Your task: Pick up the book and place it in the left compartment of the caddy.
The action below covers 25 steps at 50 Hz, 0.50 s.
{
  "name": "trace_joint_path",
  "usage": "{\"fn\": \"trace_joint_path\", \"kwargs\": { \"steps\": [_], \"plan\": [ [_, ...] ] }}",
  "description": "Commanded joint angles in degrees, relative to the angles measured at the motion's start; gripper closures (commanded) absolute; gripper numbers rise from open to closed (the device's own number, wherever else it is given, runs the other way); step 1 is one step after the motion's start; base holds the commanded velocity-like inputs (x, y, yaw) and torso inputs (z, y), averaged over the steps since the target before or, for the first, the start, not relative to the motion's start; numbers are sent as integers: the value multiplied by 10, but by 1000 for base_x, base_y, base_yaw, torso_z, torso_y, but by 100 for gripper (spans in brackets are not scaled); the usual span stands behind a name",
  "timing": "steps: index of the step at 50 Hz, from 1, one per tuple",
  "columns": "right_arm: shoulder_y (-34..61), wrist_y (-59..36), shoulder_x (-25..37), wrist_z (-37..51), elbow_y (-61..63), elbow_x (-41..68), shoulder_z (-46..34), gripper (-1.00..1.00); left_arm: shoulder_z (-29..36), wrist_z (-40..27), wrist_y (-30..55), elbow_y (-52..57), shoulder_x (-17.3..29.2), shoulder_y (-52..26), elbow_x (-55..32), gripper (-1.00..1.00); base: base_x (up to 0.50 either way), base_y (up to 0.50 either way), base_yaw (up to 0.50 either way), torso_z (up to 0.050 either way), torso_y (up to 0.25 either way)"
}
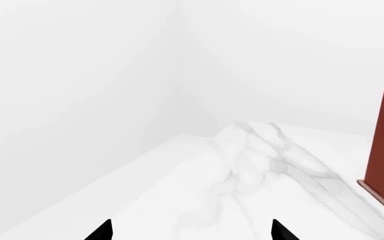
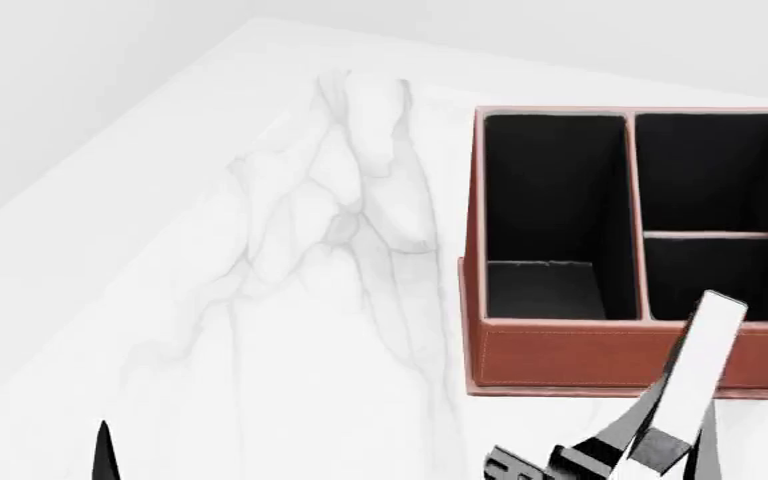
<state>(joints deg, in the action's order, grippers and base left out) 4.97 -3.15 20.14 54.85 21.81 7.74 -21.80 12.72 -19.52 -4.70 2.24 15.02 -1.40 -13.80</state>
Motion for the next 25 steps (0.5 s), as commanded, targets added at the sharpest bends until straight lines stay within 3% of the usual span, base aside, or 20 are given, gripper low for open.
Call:
{"fn": "trace_joint_path", "kwargs": {
  "steps": [1, 7, 25],
  "plan": [
    [74, -162, 59, -113, 147, 36, -46, 100, 0, -3, 0, 3, 4, 3, -3, -100, 0, 0, 0, 0, 10],
    [153, -266, 70, -180, 176, 113, -58, 100, 0, -4, -4, 2, 5, 5, -3, -100, 0, 0, 0, 0, 0],
    [260, -358, 64, -216, 157, 215, -7, 100, 2, -9, 0, 6, 7, 3, -8, -100, 0, 0, 0, 0, 1]
  ]
}}
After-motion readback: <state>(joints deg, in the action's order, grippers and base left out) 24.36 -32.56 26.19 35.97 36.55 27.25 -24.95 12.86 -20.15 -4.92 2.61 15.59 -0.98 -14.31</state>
